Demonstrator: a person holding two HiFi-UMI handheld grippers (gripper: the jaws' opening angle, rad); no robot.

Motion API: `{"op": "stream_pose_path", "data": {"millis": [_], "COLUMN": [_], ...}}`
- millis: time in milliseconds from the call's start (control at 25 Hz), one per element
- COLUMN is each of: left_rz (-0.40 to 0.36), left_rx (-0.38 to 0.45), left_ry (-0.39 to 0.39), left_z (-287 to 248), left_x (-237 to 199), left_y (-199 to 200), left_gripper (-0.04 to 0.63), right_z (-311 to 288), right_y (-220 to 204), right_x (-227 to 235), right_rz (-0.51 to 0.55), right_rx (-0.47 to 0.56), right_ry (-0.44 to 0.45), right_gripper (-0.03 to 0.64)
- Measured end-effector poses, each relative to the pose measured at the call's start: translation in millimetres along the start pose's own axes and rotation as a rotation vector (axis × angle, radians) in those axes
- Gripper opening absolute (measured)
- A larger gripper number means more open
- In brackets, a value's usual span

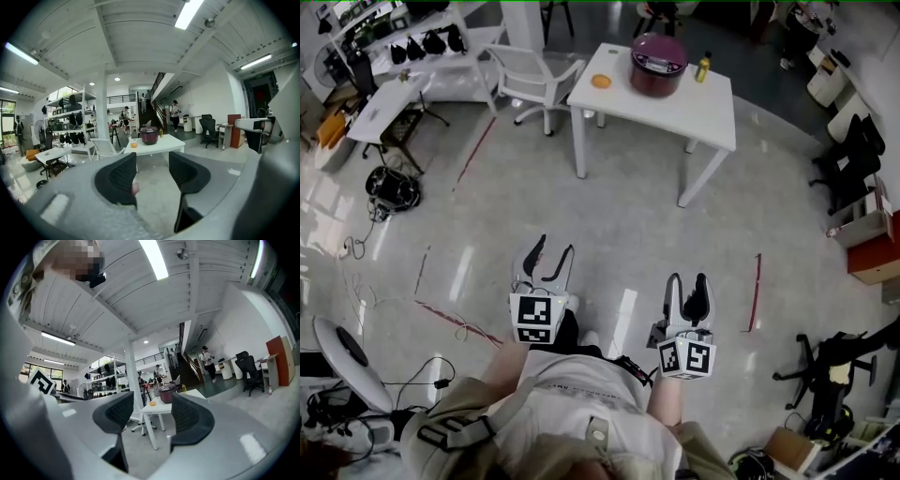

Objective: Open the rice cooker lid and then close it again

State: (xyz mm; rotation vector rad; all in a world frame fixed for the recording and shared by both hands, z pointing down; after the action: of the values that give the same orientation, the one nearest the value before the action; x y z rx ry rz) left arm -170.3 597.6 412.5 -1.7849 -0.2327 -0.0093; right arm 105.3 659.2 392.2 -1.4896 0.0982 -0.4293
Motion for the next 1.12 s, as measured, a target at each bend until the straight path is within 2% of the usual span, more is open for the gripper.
{"op": "stream_pose_path", "data": {"millis": [240, 520, 840, 1120], "left_rz": [-0.009, 0.0, -0.017, -0.006], "left_rx": [-0.034, -0.035, 0.0, 0.071], "left_ry": [-0.048, -0.103, -0.15, -0.176], "left_z": [-22, -81, -156, -205], "left_x": [6, -6, -37, -49], "left_y": [-15, -10, 15, 44], "left_gripper": [0.213, 0.216, 0.23, 0.23], "right_z": [-13, -69, -148, -173], "right_y": [-18, -22, -3, 10], "right_x": [14, 17, 23, 39], "right_rz": [-0.022, -0.024, 0.01, 0.046], "right_rx": [-0.029, -0.032, 0.005, 0.038], "right_ry": [-0.037, -0.055, -0.063, -0.141], "right_gripper": [0.227, 0.227, 0.228, 0.229]}}
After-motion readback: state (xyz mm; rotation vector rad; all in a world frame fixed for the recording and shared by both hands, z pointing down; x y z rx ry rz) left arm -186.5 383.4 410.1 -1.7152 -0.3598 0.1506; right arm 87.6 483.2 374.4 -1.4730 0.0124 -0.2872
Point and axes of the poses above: the fingertips, and each gripper's own axes: z backward along the fingers, x to its right, y out of its top, the point moved 1 cm from there along z, backward along the fingers, and after that the axes turned 11 degrees about y, right-handed, at the moved point
